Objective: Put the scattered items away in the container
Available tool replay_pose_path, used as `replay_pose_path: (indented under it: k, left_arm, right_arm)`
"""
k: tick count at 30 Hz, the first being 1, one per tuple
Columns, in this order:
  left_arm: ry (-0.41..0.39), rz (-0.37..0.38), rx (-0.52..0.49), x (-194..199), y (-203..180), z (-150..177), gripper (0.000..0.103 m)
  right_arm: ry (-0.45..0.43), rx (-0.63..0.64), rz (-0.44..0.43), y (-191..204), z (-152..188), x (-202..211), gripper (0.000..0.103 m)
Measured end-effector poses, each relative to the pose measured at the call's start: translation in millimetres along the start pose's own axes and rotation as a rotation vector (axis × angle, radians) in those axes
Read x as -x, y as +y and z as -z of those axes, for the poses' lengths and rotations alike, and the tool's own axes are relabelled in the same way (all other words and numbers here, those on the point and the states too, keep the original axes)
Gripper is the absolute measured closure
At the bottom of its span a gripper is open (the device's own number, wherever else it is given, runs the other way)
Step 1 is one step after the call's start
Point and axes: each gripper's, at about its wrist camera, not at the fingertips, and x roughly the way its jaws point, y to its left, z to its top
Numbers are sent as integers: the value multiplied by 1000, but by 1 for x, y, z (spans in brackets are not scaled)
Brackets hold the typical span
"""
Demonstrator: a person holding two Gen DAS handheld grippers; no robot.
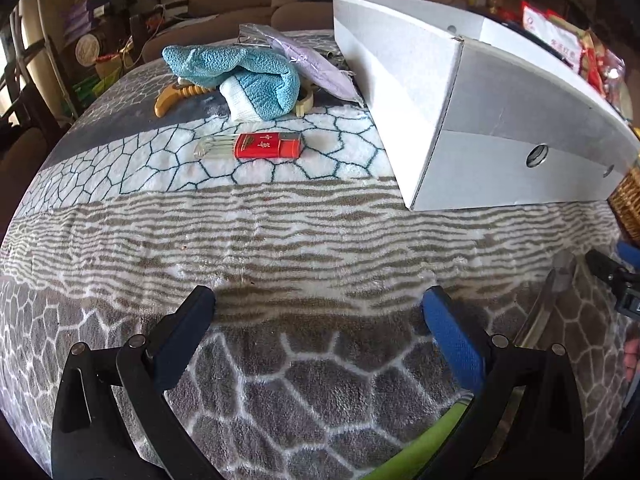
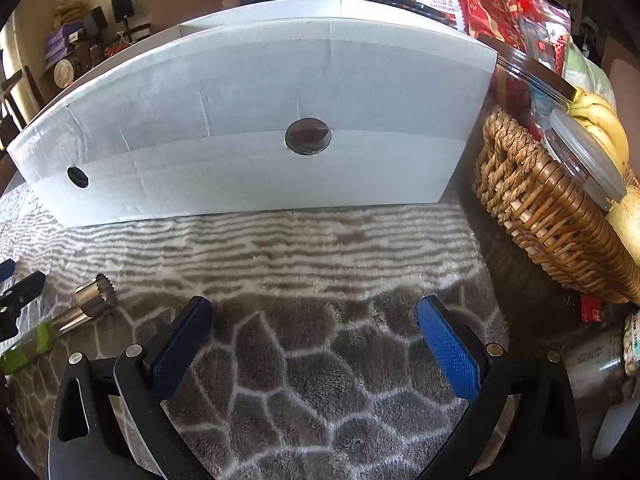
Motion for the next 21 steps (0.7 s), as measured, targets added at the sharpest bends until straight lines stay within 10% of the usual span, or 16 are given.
replay_pose_path:
  k: [21]
  left_arm:
    - [-1, 2, -3, -1, -2, -1, 0]
  right_arm:
    - [0, 1, 0, 0, -1, 0, 0]
